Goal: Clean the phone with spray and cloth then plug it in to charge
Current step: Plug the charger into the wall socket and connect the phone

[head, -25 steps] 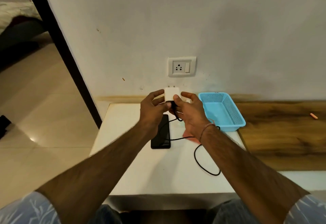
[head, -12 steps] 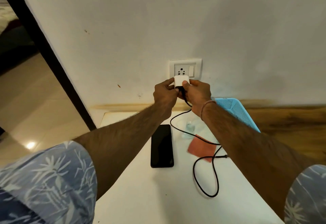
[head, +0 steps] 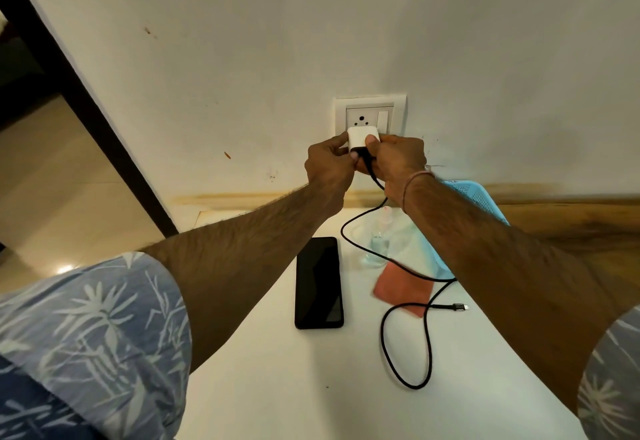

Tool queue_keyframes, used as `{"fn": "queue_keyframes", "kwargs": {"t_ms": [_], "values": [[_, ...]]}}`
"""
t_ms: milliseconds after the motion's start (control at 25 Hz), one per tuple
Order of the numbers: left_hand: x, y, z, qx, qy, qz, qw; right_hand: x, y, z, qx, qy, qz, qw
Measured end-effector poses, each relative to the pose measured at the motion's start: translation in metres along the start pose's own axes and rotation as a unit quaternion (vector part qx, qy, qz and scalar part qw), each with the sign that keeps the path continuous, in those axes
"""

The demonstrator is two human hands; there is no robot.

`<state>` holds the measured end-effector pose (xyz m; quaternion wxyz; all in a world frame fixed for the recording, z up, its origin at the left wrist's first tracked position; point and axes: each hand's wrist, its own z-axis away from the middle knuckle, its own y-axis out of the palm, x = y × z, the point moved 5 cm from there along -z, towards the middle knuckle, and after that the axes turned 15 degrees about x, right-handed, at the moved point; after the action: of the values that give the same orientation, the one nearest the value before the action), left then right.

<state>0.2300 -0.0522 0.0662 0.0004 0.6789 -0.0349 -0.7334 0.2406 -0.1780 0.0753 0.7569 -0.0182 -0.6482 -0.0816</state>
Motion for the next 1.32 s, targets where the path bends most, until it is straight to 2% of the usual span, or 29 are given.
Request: {"fn": "queue_keyframes", "kwargs": {"t_ms": [480,600,680,760,840,920,1040,1160,1240,1320], "values": [[-0.009,0.001,-0.012,-0.055,0.009,-0.03,0.998,0.013,0.003,-0.012,-0.03,0.031,0.007,0.999],[-0.012,0.002,-0.015,-0.023,0.001,-0.044,0.999,0.02,0.001,-0.006,-0.006,0.032,0.019,0.999],[-0.011,-0.006,-0.007,0.013,0.003,-0.118,0.993,0.026,-0.009,0.01,0.013,0.025,0.064,0.998],[-0.005,-0.023,0.013,0.063,0.041,-0.252,0.965,0.03,-0.031,0.039,0.002,-0.032,0.205,0.978],[0.018,-0.038,0.041,0.162,0.09,-0.407,0.894,0.021,-0.055,0.079,0.001,-0.112,0.362,0.925],[0.052,-0.051,0.071,0.274,0.09,-0.538,0.792,-0.003,-0.082,0.121,-0.006,-0.137,0.45,0.883],[0.085,-0.058,0.102,0.378,0.122,-0.666,0.632,-0.049,-0.121,0.156,-0.003,-0.116,0.485,0.867],[0.102,-0.055,0.113,0.453,0.134,-0.744,0.473,-0.086,-0.14,0.169,0.004,-0.12,0.543,0.831],[0.109,-0.05,0.114,0.479,0.137,-0.763,0.411,-0.106,-0.144,0.171,0.038,-0.094,0.563,0.82],[0.112,-0.045,0.114,0.488,0.146,-0.769,0.386,-0.121,-0.143,0.171,0.082,-0.088,0.596,0.794]]}}
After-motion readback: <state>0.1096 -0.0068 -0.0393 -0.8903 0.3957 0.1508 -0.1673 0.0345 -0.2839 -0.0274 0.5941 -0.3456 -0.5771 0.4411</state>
